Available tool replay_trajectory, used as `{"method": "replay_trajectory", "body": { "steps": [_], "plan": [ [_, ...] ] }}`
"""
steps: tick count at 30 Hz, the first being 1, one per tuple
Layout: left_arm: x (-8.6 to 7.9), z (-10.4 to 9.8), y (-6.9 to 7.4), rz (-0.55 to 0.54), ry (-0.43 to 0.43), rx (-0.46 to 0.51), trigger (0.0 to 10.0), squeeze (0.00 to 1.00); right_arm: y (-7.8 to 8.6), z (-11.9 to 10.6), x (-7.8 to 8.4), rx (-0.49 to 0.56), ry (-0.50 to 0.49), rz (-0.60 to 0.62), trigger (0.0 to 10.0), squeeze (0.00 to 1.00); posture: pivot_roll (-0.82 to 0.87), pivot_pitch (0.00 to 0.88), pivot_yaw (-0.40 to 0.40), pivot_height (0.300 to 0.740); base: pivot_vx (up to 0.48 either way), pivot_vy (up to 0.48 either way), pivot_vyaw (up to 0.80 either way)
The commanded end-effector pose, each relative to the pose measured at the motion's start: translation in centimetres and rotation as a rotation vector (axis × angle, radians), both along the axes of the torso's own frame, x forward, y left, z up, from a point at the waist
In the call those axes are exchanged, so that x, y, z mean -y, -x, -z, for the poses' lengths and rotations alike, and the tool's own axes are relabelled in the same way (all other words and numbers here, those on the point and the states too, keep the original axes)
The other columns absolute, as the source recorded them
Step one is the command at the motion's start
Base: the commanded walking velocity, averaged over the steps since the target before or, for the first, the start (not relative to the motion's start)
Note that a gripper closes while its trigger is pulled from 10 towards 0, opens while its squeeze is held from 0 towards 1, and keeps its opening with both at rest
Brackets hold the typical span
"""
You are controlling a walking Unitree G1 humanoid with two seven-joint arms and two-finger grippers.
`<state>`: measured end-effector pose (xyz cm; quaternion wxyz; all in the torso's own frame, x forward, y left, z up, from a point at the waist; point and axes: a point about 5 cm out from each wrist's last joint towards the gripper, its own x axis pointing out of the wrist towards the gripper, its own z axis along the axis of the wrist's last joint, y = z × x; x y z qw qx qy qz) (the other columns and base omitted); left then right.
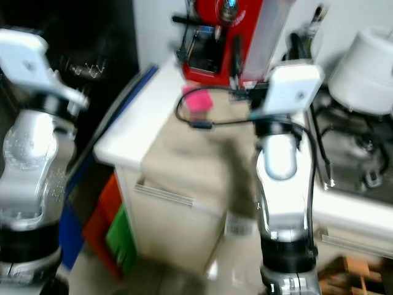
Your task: Restocking fridge
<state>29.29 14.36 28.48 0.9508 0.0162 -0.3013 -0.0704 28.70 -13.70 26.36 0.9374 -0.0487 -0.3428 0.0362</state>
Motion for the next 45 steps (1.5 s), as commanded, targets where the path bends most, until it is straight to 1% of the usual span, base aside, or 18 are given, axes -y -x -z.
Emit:
{"method": "replay_trajectory", "body": {
  "steps": [1,4,8,9,11,13,16,22,24,26,28,30,33,35,38,40,42,45],
  "plan": [
    [0.6,-0.4,0.1,0.032,0.022,0.002,10.0,0.0,-0.2,0.1,0.8,-0.031,-0.035,-0.007,10.0,0.0,-0.02,0.0,-0.054,0.74,0.0,0.0,0.0],
    [0.4,-0.5,0.0,0.032,0.015,-0.005,10.0,0.0,-0.7,0.7,0.5,-0.114,-0.089,-0.067,10.0,0.0,-0.02,0.0,-0.056,0.74,0.0,0.0,0.0],
    [-0.8,-0.7,-0.4,0.03,0.008,-0.053,10.0,0.0,-1.3,2.6,0.4,-0.273,-0.191,-0.131,10.0,0.0,-0.01,0.0,-0.047,0.74,0.0,0.0,0.0],
    [-0.8,-0.7,-0.4,0.03,0.008,-0.053,10.0,0.0,-1.3,2.6,0.4,-0.273,-0.191,-0.131,10.0,0.0,-0.01,0.0,-0.047,0.74,0.0,0.0,0.0],
    [-1.3,-0.2,-0.5,0.055,0.008,-0.12,10.0,0.0,-1.1,3.8,0.5,-0.364,-0.205,-0.173,10.0,0.0,0.01,0.0,-0.043,0.74,0.0,0.0,0.0],
    [-1.5,-0.1,-0.4,0.056,0.005,-0.132,10.0,0.0,-1.0,4.2,0.6,-0.388,-0.212,-0.18,10.0,0.0,0.01,0.0,-0.043,0.74,0.0,0.0,0.0],
    [-1.8,0.5,-0.1,0.072,-0.027,-0.18,10.0,0.0,-0.1,5.7,0.9,-0.474,-0.19,-0.189,10.0,0.0,0.01,0.0,-0.037,0.74,0.0,0.0,0.0],
    [-1.8,1.0,0.3,0.09,-0.025,-0.215,10.0,0.0,0.9,6.9,0.0,-0.541,-0.188,-0.226,10.0,0.0,0.02,0.0,-0.032,0.74,0.0,0.0,0.0],
    [-1.2,1.0,0.5,0.159,-0.048,-0.219,10.0,0.0,1.1,7.0,-0.8,-0.559,-0.184,-0.269,10.0,0.0,0.01,0.0,-0.033,0.74,0.0,0.0,0.0],
    [-1.1,1.2,0.9,0.253,-0.101,-0.226,10.0,0.0,0.9,6.7,-1.3,-0.56,-0.165,-0.305,10.0,0.0,0.01,0.0,-0.039,0.74,0.0,0.0,0.0],
    [-1.3,1.3,1.0,0.281,-0.117,-0.236,10.0,0.0,0.8,6.6,-1.3,-0.56,-0.166,-0.312,10.0,0.0,0.02,0.0,-0.041,0.74,0.0,0.0,0.0],
    [-1.4,2.0,1.6,0.385,-0.17,-0.282,10.0,0.0,0.5,6.4,-1.7,-0.566,-0.162,-0.343,10.0,0.0,0.03,0.0,-0.049,0.74,0.0,0.0,0.0],
    [-1.3,3.1,2.2,0.471,-0.216,-0.338,10.0,0.0,0.3,6.2,-2.1,-0.574,-0.157,-0.369,10.0,0.0,0.05,0.0,-0.055,0.74,0.0,0.0,0.0],
    [-1.0,4.4,2.4,0.504,-0.214,-0.401,10.0,0.0,0.1,6.4,-2.3,-0.588,-0.147,-0.379,10.0,0.0,0.05,0.0,-0.054,0.74,0.0,0.0,0.0],
    [-0.9,6.2,2.5,0.476,-0.219,-0.467,10.0,0.0,0.3,6.5,-2.8,-0.606,-0.145,-0.397,10.0,0.0,0.05,0.0,-0.043,0.74,0.0,0.0,0.0],
    [-0.6,7.0,2.8,0.507,-0.179,-0.503,10.0,0.0,0.4,6.6,-3.1,-0.619,-0.147,-0.409,10.0,0.0,0.05,0.0,-0.04,0.74,0.0,0.0,0.0],
    [-0.2,7.2,3.0,0.519,-0.189,-0.445,10.0,0.0,0.6,6.8,-3.3,-0.635,-0.149,-0.422,10.0,0.0,0.04,0.002,-0.037,0.74,0.0,0.0,0.0],
    [0.6,7.9,3.6,0.556,-0.171,-0.468,10.0,0.0,0.7,7.3,-3.4,-0.654,-0.145,-0.426,10.0,0.0,0.03,0.003,-0.033,0.74,0.0,0.0,0.0]
  ]
}}
